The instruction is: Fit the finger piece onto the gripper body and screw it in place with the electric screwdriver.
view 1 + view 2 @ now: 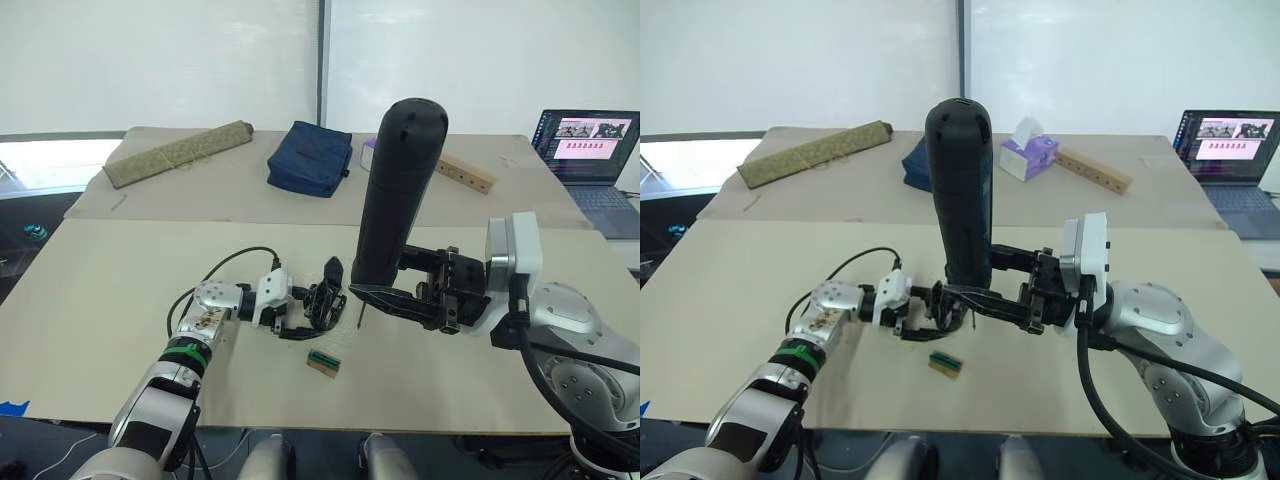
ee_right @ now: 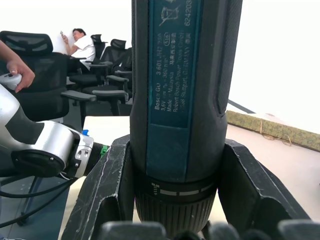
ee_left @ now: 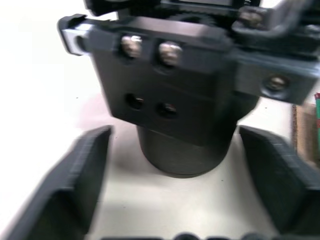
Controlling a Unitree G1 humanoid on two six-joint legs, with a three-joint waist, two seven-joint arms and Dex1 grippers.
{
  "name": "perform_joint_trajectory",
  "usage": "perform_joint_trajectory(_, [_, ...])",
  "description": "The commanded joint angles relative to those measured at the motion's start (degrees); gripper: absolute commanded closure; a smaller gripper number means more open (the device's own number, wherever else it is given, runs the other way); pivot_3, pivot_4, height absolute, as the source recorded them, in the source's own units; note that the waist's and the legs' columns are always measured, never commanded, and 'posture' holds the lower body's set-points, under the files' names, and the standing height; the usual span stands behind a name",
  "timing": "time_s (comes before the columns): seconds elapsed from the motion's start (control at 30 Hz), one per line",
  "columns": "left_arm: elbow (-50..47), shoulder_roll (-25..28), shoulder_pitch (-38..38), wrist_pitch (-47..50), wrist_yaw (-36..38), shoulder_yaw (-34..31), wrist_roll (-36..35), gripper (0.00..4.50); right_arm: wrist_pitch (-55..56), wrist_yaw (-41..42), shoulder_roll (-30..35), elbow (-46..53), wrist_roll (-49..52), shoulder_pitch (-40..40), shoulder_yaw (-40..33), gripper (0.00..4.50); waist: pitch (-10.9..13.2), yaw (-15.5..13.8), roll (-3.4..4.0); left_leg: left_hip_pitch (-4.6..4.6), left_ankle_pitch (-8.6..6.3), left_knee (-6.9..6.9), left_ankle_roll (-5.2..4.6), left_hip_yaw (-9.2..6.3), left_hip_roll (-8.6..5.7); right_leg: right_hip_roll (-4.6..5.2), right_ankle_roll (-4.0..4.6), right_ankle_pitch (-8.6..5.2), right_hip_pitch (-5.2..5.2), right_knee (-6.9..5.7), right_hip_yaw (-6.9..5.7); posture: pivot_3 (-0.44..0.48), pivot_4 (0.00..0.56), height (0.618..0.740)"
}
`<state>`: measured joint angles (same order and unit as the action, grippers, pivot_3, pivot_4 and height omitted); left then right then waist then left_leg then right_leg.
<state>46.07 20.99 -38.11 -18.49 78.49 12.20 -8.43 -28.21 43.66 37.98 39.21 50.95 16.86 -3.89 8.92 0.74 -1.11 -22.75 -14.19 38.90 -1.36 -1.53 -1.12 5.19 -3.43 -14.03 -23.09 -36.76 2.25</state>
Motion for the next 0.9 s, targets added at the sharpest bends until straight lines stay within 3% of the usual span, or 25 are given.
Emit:
perform_joint_trajectory(0.03, [2.2, 0.67, 1.8, 1.16, -1.62, -0.35, 1.77, 0.01, 0.6, 0.14, 0.35, 2.3, 2.52, 0.48, -2.78, 2.6, 0.0, -0.01, 0.0, 0.01, 0.0, 0.0, 0.0, 0.0, 0.01, -0.01, 0.0, 0.0, 0.0, -0.01, 0.0, 0.0, 0.15, 0.74])
perform_joint_trajectory(0.2, [-2.86, 1.02, 4.64, 4.94, -2.51, -3.09, -1.33, 0.01, 0.68, 0.3, 0.29, 2.04, 2.46, 0.6, -2.65, 2.6, 0.0, 0.29, 0.0, 0.02, 0.0, -0.01, 0.0, 0.0, 0.04, -0.03, 0.0, 0.0, 0.0, -0.01, 0.02, 0.0, 0.15, 0.74])
perform_joint_trajectory(0.6, [-28.01, 1.07, 17.68, 17.08, -11.43, -3.83, -3.33, 0.01, 0.9, 0.17, 0.1, 2.0, 2.06, 0.16, -2.7, 2.6, 0.0, 0.01, 0.0, -0.02, 0.0, -0.06, 0.0, -0.01, 0.06, 0.03, 0.01, 0.0, -0.06, 0.02, 0.06, 0.0, 0.15, 0.74])
perform_joint_trajectory(0.9, [-34.81, -1.15, 20.48, 21.61, -17.98, -1.19, -1.88, 0.01, 1.02, -0.07, -0.23, 1.97, 1.7, 0.26, -2.28, 2.6, 0.0, -0.41, 0.0, -0.05, 0.0, -0.06, 0.0, -0.01, 0.02, 0.08, 0.0, 0.0, -0.06, 0.05, 0.04, 0.0, 0.15, 0.74])
